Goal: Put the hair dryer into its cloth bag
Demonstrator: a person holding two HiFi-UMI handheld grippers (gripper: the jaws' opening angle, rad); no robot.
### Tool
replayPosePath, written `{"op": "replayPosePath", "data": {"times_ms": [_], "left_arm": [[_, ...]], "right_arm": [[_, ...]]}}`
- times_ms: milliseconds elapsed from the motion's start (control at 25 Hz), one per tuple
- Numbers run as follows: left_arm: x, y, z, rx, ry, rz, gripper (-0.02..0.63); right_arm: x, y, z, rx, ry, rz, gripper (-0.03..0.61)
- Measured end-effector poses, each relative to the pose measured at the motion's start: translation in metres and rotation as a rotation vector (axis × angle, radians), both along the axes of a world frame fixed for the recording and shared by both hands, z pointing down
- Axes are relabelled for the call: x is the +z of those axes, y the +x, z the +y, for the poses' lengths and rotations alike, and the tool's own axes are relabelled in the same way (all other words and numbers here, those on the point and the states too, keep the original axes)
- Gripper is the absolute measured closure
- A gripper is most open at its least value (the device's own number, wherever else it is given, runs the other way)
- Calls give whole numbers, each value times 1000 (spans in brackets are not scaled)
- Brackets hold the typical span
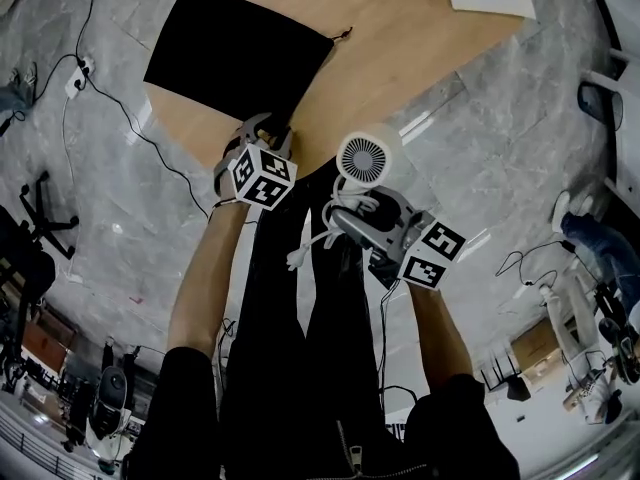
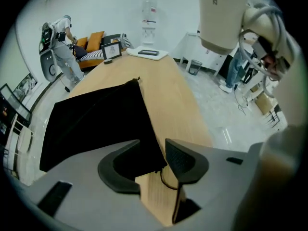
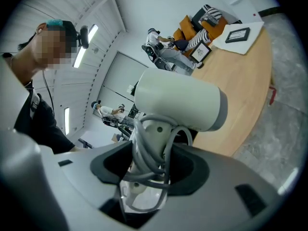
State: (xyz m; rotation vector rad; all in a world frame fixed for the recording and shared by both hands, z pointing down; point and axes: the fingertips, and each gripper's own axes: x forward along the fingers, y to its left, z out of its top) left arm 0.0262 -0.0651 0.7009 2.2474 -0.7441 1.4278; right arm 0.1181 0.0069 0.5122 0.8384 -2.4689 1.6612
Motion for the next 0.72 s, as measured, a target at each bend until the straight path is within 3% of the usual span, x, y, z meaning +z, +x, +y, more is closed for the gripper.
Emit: {"op": "replayPosePath", "data": {"times_ms": [160,400,560,720], "left_arm": [[12,-2,-9,33,49,-34,447],[27,-5,-9,40,16,-39,451],[22,-9,-13,15,15,-15,531],[13,-13,-14,-16,18,5,562]], "right_arm": [[22,-6,3,-1,-14,7,357],[40,-5,15,0,-34,12,357],[49,-4,16,-3,-46,11,357],[51,-4,18,-9,-47,16,357]]}}
